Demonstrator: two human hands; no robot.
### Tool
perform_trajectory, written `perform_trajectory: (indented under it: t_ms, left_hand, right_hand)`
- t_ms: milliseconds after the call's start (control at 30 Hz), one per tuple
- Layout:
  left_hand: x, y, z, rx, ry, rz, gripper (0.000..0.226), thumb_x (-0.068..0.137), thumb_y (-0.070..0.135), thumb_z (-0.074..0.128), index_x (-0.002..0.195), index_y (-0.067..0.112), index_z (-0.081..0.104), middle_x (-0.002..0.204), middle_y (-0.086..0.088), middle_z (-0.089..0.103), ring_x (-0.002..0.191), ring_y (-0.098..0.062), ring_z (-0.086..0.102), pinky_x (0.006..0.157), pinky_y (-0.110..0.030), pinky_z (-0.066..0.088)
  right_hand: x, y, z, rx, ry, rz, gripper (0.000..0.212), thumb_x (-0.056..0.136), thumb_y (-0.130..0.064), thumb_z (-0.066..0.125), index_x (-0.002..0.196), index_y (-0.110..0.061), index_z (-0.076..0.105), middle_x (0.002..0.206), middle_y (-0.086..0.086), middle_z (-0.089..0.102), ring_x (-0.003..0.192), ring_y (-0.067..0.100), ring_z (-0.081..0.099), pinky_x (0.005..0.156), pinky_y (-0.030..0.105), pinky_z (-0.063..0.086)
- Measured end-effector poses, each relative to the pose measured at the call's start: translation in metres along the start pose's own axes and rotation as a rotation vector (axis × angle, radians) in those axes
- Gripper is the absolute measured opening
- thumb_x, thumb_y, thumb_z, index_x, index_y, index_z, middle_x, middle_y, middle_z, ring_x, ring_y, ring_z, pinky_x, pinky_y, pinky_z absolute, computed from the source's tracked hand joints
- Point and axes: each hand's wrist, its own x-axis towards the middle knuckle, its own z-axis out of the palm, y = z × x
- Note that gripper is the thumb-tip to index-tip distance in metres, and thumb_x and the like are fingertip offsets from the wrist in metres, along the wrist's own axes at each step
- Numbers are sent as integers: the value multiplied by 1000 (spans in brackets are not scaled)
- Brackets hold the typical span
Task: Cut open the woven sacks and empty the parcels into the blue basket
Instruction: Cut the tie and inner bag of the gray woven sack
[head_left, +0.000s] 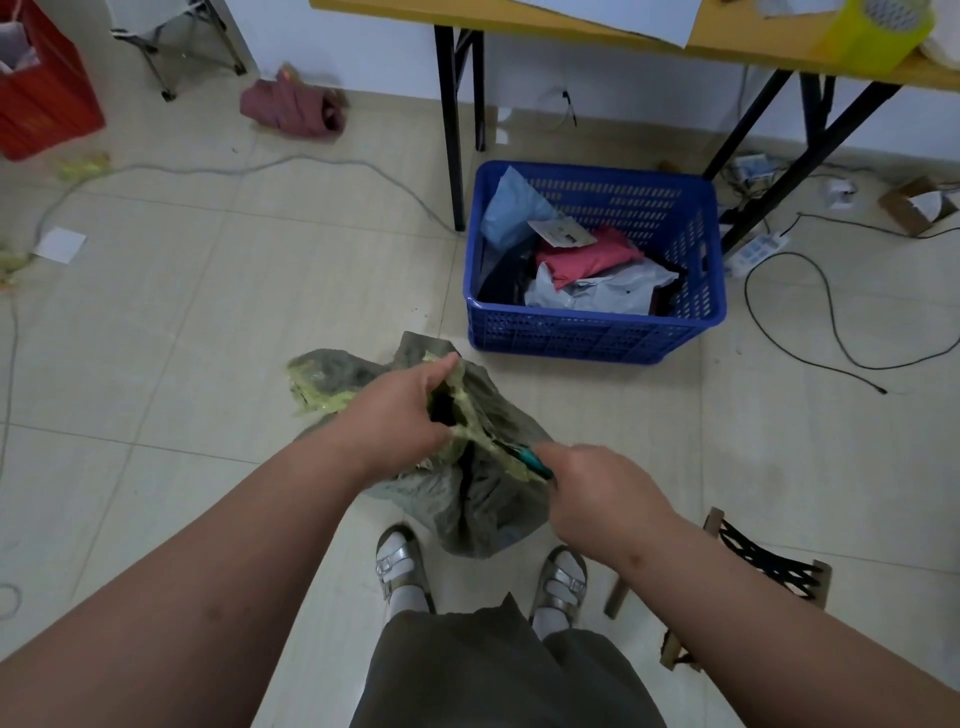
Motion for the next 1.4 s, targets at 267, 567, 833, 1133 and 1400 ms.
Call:
perform_trajectory:
  t_ms: [267, 567, 833, 1133, 1400]
  left_hand:
    - [4, 8, -6, 37, 55, 8, 87, 81, 3, 64, 151, 34, 23, 135, 2, 54, 86, -15, 66, 79, -33, 58]
    - [2, 6, -10, 5, 46, -30, 89, 78, 0, 61, 151, 37, 24, 112, 4, 63, 74, -10, 64, 63, -25, 55]
    - [2, -3, -11, -131, 69, -65, 93, 77, -9, 53, 151, 38, 24, 110, -1, 65, 43, -8, 46, 45, -26, 42]
    - [9, 5, -14, -167, 120, -30, 93, 75, -8, 57, 150, 38, 26, 135, -2, 56, 57, -14, 54, 58, -37, 52]
    - [8, 12, -10, -73, 96, -42, 92, 77, -4, 56, 152, 36, 22, 118, -2, 60, 48, -3, 50, 47, -20, 42]
  right_hand:
    - [20, -25, -17, -26, 82, -90, 30, 85, -15, 46, 112, -26, 54, 86, -1, 54, 83, 26, 57, 63, 33, 41]
    - [9, 3, -22, -3, 217, -29, 36, 86, -18, 49, 119, -31, 56, 99, -1, 64, 88, 24, 59, 65, 32, 45]
    - [1, 35, -2, -158, -95, 139, 31, 82, -15, 49, 108, -25, 62, 83, -2, 56, 76, 20, 58, 57, 28, 43]
    - [26, -3, -13, -115, -5, -37, 27, 83, -19, 50, 108, -26, 57, 78, -3, 52, 84, 28, 60, 62, 32, 43]
    - [32, -9, -39, -23, 190, -50, 23, 84, -20, 49, 103, -27, 60, 84, -1, 61, 80, 26, 59, 63, 33, 46]
